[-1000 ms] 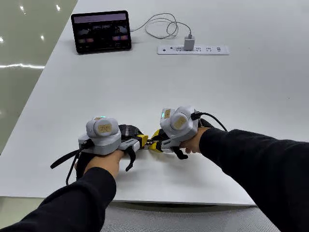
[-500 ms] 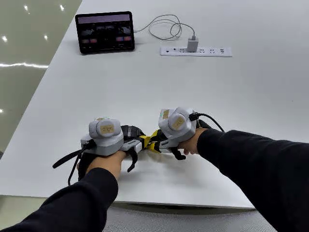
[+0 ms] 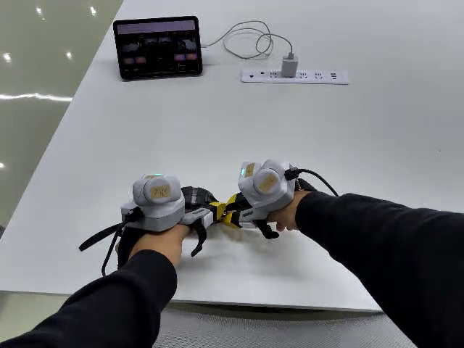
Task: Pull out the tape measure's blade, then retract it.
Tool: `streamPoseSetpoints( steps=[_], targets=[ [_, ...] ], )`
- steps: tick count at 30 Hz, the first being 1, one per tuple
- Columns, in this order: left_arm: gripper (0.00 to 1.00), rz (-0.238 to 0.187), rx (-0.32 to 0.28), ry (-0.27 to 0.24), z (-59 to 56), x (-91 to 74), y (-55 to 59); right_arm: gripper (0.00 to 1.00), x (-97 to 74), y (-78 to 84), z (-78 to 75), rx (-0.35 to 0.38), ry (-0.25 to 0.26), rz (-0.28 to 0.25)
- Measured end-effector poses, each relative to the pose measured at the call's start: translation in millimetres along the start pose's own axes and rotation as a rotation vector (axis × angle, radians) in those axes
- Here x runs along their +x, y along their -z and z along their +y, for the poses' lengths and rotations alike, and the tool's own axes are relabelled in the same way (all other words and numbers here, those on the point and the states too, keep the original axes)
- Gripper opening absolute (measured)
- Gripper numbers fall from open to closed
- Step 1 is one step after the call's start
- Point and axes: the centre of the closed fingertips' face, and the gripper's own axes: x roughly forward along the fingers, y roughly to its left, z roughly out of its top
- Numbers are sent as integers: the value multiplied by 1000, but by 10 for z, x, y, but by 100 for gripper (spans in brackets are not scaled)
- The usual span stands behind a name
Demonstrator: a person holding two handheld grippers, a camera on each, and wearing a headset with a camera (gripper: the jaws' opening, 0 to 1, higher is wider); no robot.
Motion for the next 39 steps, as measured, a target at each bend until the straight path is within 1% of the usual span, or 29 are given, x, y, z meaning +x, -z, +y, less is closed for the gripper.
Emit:
streamPoseSetpoints(
  steps=[4, 13, 15, 17, 23, 26, 28, 31, 32, 33, 34, 36, 37, 39],
  targets=[
    [62, 4, 1, 5, -5, 0, 3, 11, 2, 1, -1, 2, 1, -1],
    [63, -4, 1, -2, -6, -3, -4, 11, 10, -4, 4, 4, 6, 5],
    [64, -8, 2, -1, -7, -5, -5, 11, 10, -2, 4, 20, 5, 6],
    [64, -16, -5, 7, -4, -9, -12, 11, 9, -5, 3, 18, 5, 3],
    [64, 4, -17, 24, -11, -12, -7, 12, 10, -8, 2, 11, 9, 6],
    [67, 13, -29, 42, -34, -19, -10, 12, 9, -6, 3, 16, 12, 8],
    [67, 18, -25, 46, -39, -19, -8, 12, 7, -7, 5, 13, 15, 11],
    [69, 14, -15, 49, -47, -30, -22, 12, 4, -7, 0, 18, 18, 16],
    [70, 9, -5, 47, -42, -31, -32, 12, 2, -5, 1, 27, 19, 18],
    [75, 5, 0, 45, -36, -35, -45, 12, -3, -4, 1, 44, 18, 20],
    [79, 1, -4, 46, -34, -38, -55, 13, -6, -4, 7, 45, 13, 18],
    [83, 4, -10, 49, -22, -40, -58, 19, -14, -7, 34, 55, 1, 13],
    [86, 9, -10, 48, -16, -41, -52, 21, -22, -6, 50, 54, -3, 15],
    [92, 0, -8, 40, 6, -45, -69, 24, -31, -9, 75, 41, -8, 16]
  ],
)
